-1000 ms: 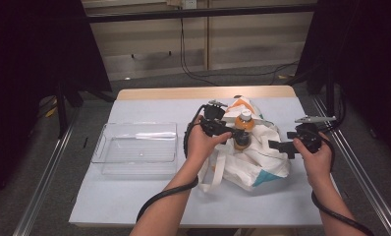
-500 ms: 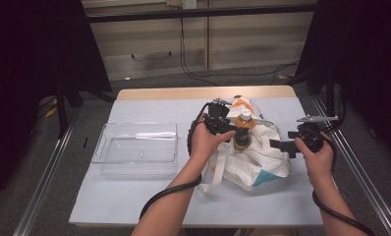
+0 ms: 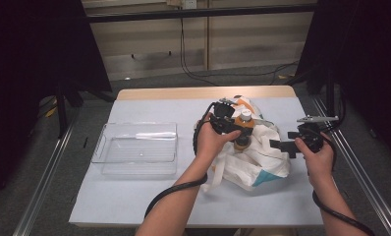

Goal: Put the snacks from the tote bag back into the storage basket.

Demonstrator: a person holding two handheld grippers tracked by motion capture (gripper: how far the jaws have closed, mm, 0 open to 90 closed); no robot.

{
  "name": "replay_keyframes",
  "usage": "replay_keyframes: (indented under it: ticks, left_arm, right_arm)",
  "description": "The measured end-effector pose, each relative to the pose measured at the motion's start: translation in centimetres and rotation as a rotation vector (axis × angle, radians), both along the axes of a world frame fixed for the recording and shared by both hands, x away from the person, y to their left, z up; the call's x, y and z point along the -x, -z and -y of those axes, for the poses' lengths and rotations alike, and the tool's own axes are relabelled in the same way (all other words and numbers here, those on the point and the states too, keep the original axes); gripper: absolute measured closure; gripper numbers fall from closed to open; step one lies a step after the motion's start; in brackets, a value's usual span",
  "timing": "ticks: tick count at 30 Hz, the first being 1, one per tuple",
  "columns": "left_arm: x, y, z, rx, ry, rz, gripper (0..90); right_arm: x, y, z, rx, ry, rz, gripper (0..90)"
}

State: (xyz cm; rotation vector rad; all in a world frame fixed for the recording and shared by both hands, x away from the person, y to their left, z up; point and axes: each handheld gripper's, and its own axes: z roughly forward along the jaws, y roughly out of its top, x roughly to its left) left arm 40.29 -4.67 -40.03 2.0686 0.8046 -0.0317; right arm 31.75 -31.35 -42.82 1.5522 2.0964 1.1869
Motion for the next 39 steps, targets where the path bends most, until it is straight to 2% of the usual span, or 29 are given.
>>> replay_keyframes:
  ticks: [9,18,21,26,39]
  left_arm:
    - [-0.3,0.2,0.5,-0.004,-0.001,0.006,20.6]
    - [-0.5,0.0,1.1,-0.04,0.002,0.03,24.0]
    - [-0.6,0.0,1.3,-0.033,-0.002,0.032,24.5]
    - [-0.9,0.0,1.4,-0.052,0.007,0.038,27.0]
    - [-1.0,0.2,1.8,-0.042,0.004,0.036,26.9]
  right_arm:
    - [-0.1,0.1,0.1,-0.003,-0.006,-0.001,7.7]
    - [0.0,0.1,0.3,-0.006,-0.004,-0.001,7.7]
    - [0.0,0.1,0.3,-0.008,-0.001,-0.002,7.8]
    - [0.0,0.1,0.4,-0.009,-0.004,0.0,7.8]
    - [-0.1,0.3,0.5,-0.015,-0.004,-0.005,8.0]
